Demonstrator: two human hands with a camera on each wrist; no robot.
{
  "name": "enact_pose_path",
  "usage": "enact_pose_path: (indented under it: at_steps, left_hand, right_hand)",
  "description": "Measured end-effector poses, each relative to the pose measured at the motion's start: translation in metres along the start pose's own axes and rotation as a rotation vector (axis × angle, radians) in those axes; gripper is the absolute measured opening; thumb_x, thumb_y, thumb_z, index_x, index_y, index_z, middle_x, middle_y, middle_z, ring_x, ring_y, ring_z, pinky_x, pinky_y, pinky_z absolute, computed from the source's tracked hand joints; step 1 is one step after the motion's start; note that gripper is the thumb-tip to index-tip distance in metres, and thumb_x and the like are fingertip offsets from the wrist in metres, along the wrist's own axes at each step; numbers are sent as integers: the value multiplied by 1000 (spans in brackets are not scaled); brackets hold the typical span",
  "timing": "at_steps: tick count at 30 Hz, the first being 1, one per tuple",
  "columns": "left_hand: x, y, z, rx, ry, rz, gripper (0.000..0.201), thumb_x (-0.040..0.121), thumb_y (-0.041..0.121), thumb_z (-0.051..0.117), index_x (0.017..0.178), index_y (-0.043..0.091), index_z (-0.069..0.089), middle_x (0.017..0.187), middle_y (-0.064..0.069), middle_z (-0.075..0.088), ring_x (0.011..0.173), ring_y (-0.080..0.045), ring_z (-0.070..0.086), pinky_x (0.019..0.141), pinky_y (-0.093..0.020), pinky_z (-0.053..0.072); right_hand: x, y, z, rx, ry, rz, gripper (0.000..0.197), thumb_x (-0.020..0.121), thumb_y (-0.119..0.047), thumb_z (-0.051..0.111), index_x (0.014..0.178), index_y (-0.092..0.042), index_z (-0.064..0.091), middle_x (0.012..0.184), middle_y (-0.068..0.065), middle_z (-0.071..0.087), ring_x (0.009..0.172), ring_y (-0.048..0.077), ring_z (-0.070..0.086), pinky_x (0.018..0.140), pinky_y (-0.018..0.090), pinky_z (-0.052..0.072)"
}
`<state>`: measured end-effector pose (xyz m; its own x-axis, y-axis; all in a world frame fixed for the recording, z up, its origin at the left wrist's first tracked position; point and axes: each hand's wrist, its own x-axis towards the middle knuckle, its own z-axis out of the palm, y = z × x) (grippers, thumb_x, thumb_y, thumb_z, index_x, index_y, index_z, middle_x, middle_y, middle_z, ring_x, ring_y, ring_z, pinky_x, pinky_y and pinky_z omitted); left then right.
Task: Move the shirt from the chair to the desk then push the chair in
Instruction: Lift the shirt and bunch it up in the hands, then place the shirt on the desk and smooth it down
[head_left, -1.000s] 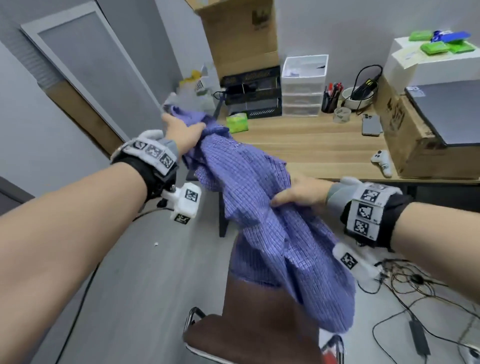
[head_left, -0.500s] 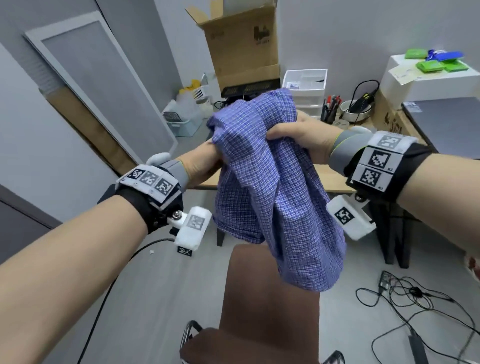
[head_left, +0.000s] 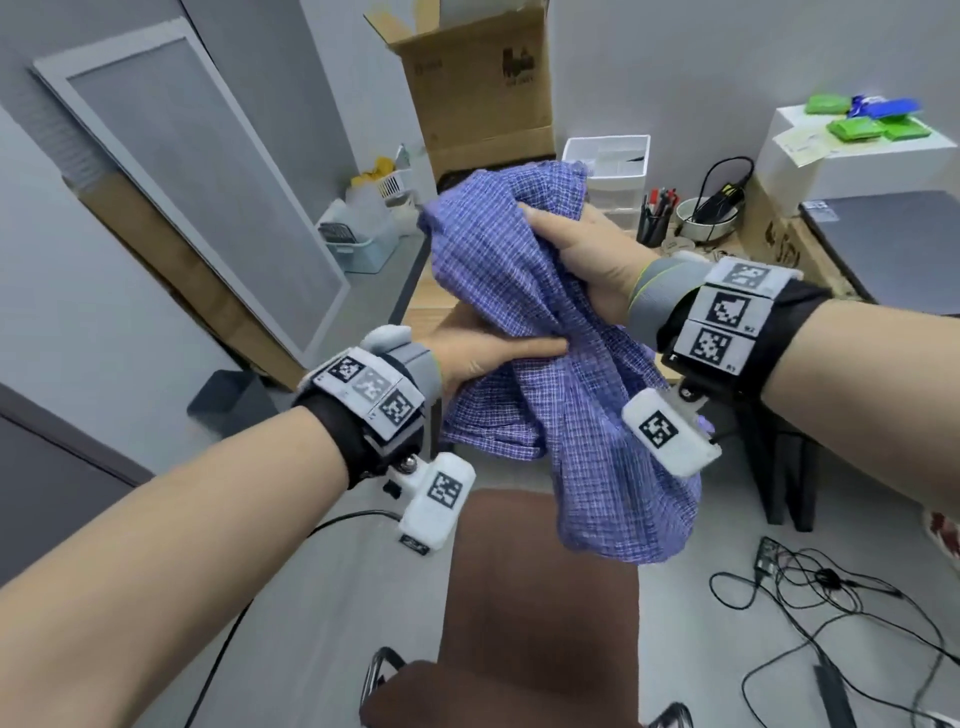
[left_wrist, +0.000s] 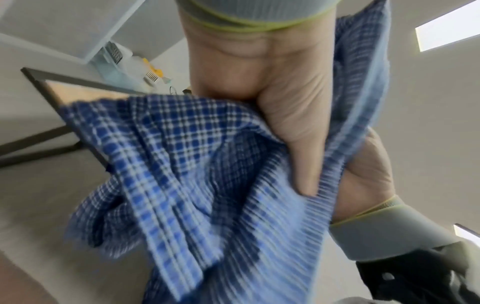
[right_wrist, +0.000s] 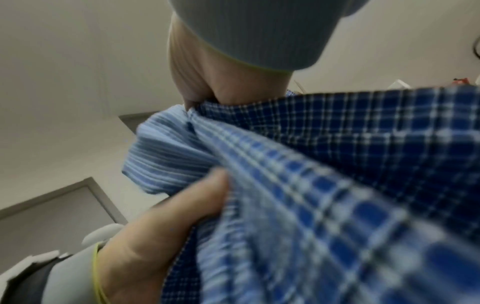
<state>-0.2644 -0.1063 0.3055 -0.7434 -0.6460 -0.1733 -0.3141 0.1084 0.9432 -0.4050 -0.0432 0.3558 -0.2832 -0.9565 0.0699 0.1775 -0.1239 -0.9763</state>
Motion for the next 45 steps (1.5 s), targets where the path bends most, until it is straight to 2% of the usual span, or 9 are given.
enact_pose_path:
  at_steps: [6,9,14,17,21,23,32,36,45]
  left_hand:
    - [19,-17,-14,-161,149,-134,103,35,54,100,129,22,71,119,1,79,106,-26,76,101,-47,57]
    - [25,-22,-24,-298,188,-138,94,45,43,98,130,16,70,120,-6,78,104,-29,77,99,-50,58]
    - [36,-9,-32,-596,157,-100,80,69,35,89,139,9,61,128,-18,73,116,-39,70,105,-59,52]
    - [42,1,-21,-678,93,-80,73,81,36,81,142,5,58,135,-21,68,123,-41,66,108,-61,49]
    - [52,1,4,-747,-29,-99,62,92,35,72,142,2,57,137,-24,66,125,-42,64,105,-60,51]
    - [59,-3,9,-714,-24,-92,62,88,35,76,140,4,61,132,-21,70,121,-40,68,106,-58,51]
    - [121,-29,4,-592,169,-94,33,85,36,76,113,20,73,128,-9,75,112,-22,69,103,-39,52]
    - [180,-48,-4,-521,351,-204,30,89,28,73,117,17,71,107,0,78,85,-12,68,74,-25,51]
    - [315,-124,11,-485,593,-429,18,94,19,71,111,21,67,96,6,71,73,-7,60,60,-21,43]
  right_hand:
    - [3,-6,-25,-351,-191,85,76,78,-34,80,142,-12,46,134,7,65,120,22,65,105,43,51]
    - [-8,7,-45,-653,-175,167,125,56,-48,94,155,-21,22,149,-3,46,130,14,52,114,39,39]
    - [-33,48,-70,-619,-131,288,140,41,-60,94,155,-30,18,144,-3,52,125,15,58,110,45,43]
    - [-27,58,-60,-529,-100,222,132,48,-60,92,154,-25,21,144,-3,53,127,11,57,107,38,46]
    - [-18,67,-41,-345,-10,226,58,79,-12,82,133,-9,60,122,9,72,107,18,71,98,42,55]
    - [-17,70,-43,-336,47,251,48,79,-5,81,124,-11,67,112,7,76,97,19,74,86,40,60]
    - [45,81,-132,-894,-55,260,73,73,-19,87,137,-16,52,117,-1,65,102,18,60,94,36,44]
    - [92,99,-183,-1050,-129,259,111,69,-22,85,154,-19,15,137,1,47,121,23,50,103,38,40]
    - [188,155,-278,-1257,-6,212,75,76,-12,74,140,-16,34,114,16,65,92,35,61,77,41,51]
